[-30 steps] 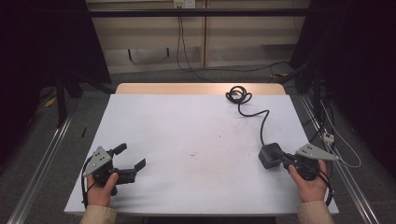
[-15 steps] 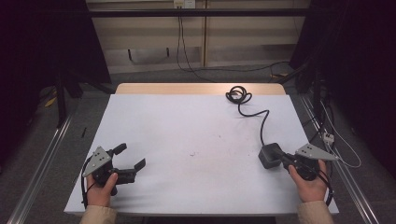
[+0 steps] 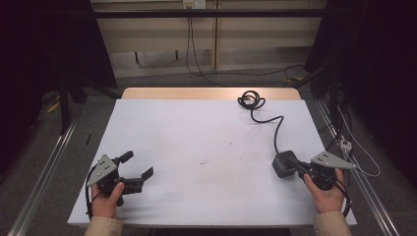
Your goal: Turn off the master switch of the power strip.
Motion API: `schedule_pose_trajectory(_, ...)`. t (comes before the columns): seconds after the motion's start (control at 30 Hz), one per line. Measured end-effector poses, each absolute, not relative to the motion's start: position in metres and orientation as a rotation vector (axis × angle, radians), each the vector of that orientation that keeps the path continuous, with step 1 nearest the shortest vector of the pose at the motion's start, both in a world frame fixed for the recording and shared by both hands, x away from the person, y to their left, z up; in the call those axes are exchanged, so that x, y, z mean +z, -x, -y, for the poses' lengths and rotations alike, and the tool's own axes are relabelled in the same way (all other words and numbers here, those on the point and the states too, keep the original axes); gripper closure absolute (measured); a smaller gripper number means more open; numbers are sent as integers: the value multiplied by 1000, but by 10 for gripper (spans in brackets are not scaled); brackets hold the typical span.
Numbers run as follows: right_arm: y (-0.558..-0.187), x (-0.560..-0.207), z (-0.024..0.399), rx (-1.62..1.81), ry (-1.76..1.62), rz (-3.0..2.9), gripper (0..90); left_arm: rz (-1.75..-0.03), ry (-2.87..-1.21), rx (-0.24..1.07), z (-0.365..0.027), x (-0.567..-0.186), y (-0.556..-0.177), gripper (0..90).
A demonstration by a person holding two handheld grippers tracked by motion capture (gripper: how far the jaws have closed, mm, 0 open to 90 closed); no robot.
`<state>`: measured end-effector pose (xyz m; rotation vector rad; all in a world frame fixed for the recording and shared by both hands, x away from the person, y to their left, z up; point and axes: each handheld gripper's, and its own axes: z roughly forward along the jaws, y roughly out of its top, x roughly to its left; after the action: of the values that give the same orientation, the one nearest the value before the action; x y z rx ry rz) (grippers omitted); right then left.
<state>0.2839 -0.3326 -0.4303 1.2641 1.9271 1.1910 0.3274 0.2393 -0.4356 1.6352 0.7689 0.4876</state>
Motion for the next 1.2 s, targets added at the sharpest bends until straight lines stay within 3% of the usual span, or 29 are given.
schedule_pose_trajectory(1.2,-284,-430,333,1200,-1248,-1931,900,-775,-1634,490,-240,-436,-328,31)
